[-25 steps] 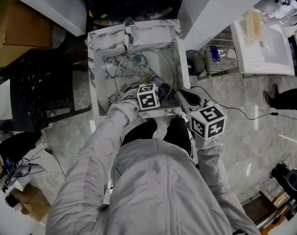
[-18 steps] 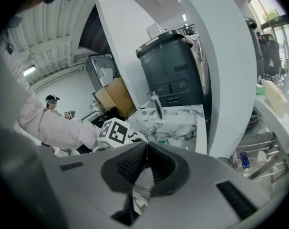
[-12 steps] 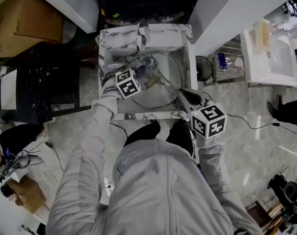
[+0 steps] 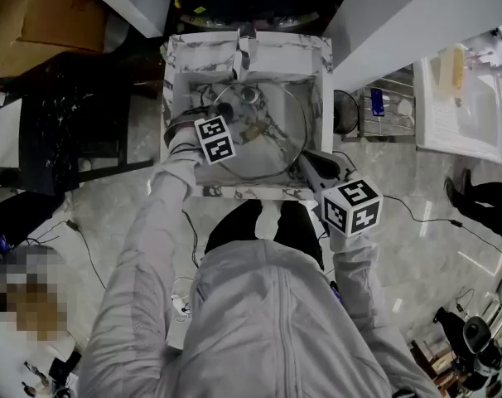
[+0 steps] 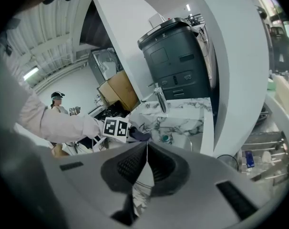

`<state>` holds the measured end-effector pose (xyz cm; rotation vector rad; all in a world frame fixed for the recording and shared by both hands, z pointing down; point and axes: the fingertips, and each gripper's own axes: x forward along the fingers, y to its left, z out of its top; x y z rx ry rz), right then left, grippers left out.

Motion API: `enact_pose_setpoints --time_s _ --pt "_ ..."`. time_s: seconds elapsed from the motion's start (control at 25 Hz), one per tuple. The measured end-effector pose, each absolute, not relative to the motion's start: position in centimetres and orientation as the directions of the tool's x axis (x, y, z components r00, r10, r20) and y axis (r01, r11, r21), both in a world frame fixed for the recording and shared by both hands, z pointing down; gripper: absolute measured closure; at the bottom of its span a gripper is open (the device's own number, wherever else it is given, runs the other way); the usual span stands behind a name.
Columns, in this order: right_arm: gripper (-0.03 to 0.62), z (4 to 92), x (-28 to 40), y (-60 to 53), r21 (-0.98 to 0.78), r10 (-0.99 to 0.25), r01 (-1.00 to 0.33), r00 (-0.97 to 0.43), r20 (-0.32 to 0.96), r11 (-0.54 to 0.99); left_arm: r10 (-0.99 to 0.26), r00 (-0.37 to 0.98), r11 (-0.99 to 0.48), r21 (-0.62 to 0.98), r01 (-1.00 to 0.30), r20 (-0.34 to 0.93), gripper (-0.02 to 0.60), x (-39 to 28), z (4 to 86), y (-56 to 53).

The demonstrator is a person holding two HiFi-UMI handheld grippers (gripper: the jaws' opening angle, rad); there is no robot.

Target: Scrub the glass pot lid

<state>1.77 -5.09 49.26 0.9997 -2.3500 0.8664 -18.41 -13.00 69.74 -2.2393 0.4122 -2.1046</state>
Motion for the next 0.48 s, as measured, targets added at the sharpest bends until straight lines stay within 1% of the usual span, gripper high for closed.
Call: enact_pose_setpoints --time_s 0.12,0.24,0.48 --pt "0.565 49.3 2.1 -5.3 -0.376 -0.456 -0.744 -0.647 0.611 0.553 -0.185 0.028 -0.969 -0.178 -0.172 0.982 0.509 -18.7 70.9 -11.3" --pt "0.565 49.5 2.7 -5.6 -0.375 -0.44 -0.737 -0.65 0.619 0.562 -0.174 0.023 -0.964 -0.165 -0.206 0.985 0.509 -19.0 71.5 -10.4" --pt "0.565 50.5 3.0 -5.1 -0.39 -0.394 -0.72 -0.661 0.639 0.574 -0.123 0.062 -0.963 -0.104 -0.25 0.99 0.509 -18.8 71.4 -7.8"
